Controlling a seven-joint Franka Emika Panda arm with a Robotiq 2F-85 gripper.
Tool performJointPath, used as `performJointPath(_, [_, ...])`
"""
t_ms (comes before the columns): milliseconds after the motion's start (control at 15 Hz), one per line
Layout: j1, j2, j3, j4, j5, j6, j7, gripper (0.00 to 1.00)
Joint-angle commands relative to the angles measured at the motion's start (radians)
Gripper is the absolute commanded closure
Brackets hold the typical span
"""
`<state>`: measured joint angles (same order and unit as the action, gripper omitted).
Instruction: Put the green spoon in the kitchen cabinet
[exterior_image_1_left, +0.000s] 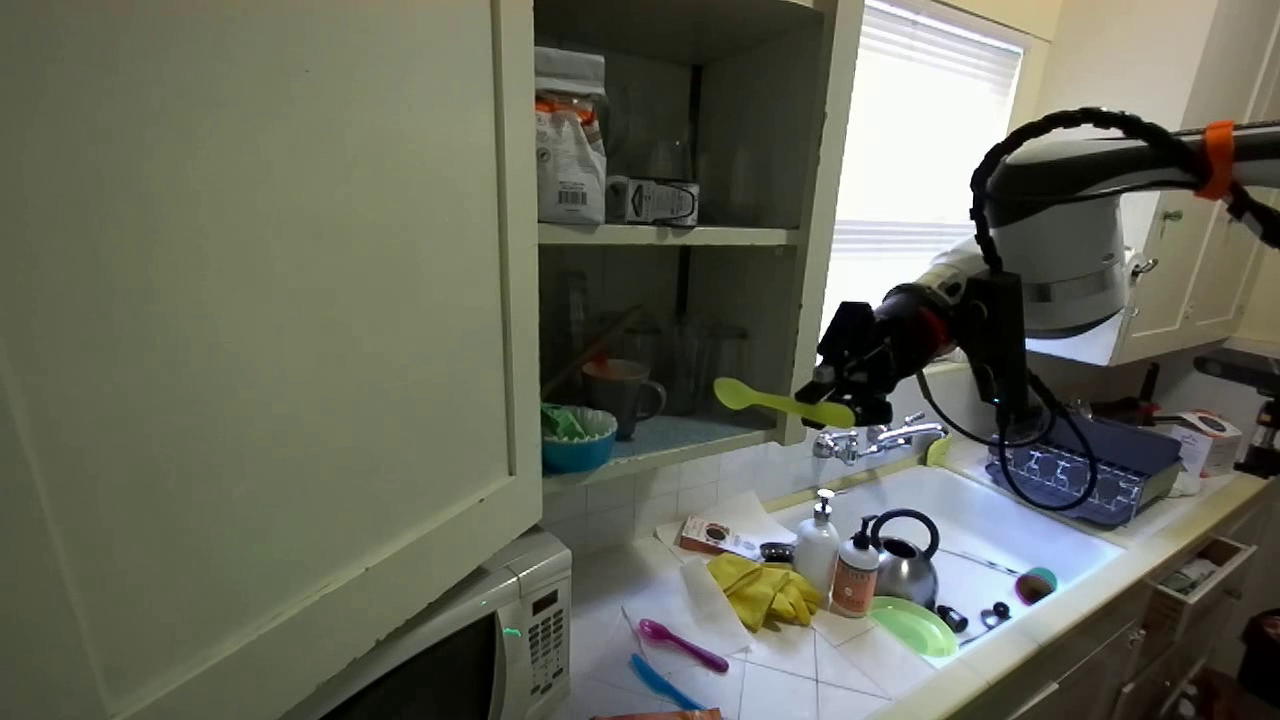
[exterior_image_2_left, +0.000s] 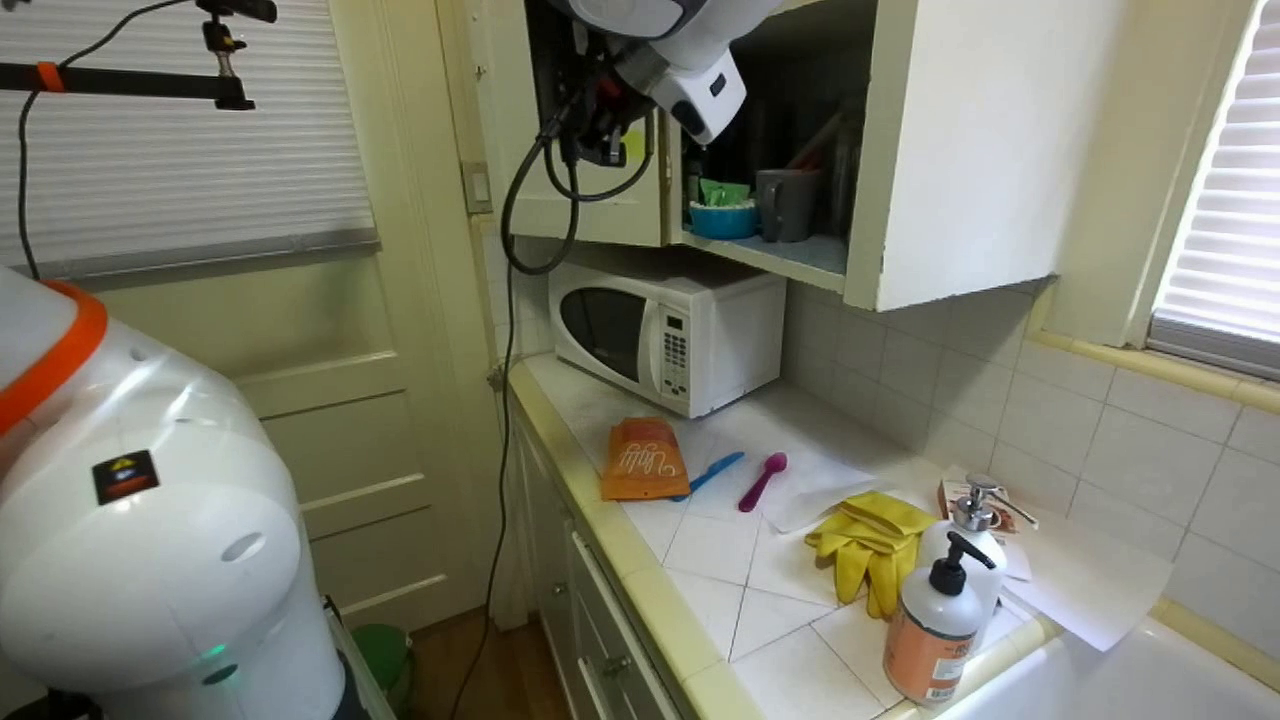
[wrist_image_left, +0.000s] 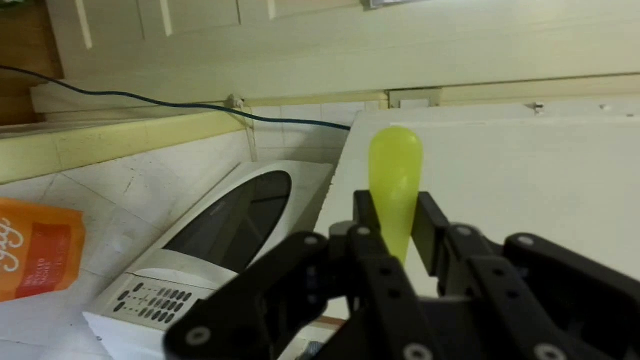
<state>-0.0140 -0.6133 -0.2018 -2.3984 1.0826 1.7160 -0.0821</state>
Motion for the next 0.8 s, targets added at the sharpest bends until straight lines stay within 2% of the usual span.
performJointPath(0, [-0.058,0.024,0.034,0.014,0.033,-0.026,-0.013,0.76])
performJointPath(200, [-0.060,0.054,0.033,0.025,0.049,-0.025,-0.022,0.76])
performJointPath(267, [-0.060,0.055,0.033,0.026,0.050,-0.025,-0.023,0.94])
performJointPath(733, [-0.062,0.174,0.117,0.069,0.319,0.185,0.058,0.94])
